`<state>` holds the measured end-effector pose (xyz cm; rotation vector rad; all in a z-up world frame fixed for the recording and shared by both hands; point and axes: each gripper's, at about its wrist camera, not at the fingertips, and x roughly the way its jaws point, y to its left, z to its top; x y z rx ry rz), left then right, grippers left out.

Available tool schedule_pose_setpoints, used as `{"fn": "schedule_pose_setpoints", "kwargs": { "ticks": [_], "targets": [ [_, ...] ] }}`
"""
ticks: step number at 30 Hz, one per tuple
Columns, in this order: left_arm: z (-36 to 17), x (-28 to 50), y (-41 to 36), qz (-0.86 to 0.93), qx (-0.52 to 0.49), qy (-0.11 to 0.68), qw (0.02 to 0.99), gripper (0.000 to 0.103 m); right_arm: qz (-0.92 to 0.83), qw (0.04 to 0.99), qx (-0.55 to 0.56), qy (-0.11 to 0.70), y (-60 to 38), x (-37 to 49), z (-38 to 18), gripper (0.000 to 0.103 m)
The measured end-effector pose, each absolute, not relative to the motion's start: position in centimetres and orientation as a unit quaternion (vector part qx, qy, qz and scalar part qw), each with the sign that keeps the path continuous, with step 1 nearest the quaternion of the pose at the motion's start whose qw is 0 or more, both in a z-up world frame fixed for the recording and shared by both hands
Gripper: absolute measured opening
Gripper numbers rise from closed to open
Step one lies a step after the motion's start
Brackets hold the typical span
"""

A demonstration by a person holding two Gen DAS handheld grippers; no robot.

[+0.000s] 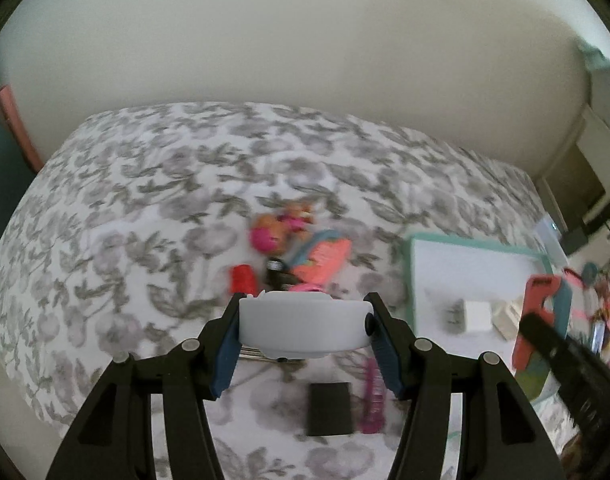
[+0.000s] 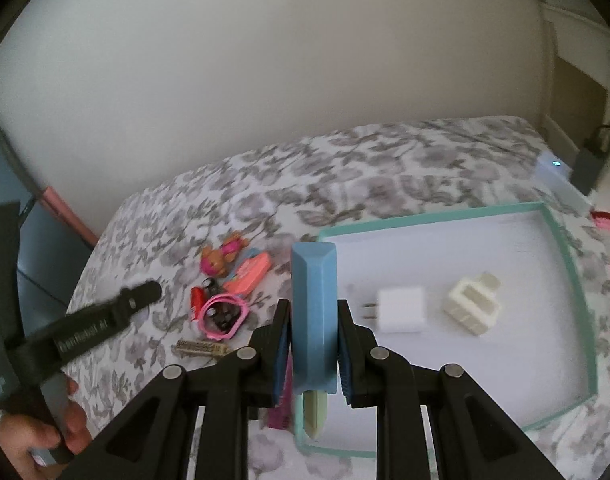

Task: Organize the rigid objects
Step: 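Carry the white roll with the left tool while the right tool carries the highlighter over the tray, then open the left tool to drop the roll in the tray while the right tool releases the highlighter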

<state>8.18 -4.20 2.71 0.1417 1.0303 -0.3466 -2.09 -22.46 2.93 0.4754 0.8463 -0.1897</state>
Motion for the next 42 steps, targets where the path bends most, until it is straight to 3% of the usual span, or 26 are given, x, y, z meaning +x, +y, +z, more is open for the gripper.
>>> {"fn": "schedule_pose_setpoints", "kwargs": {
  "ticks": [11,21,42],
  "targets": [
    [1.8,5.3,-13.1,-0.245,0.127,0.495,0.824,0.060,-0.179,0.857,0.278,0.395,-31.1,-5.8,3.1,0.022],
    [-3.6,2.0,-17.9,-0.278,0.189,0.541,0.771,0.060,-0.224,0.804,0.313,0.453,-35.0,-7.9,-2.1,0.022],
    [-8.2,2.6,-19.6,-0.265,0.191,0.565,0.757,0.063,-0.230,0.776,0.302,0.504,-35.8,-5.8,-7.4,0.022]
  ]
}}
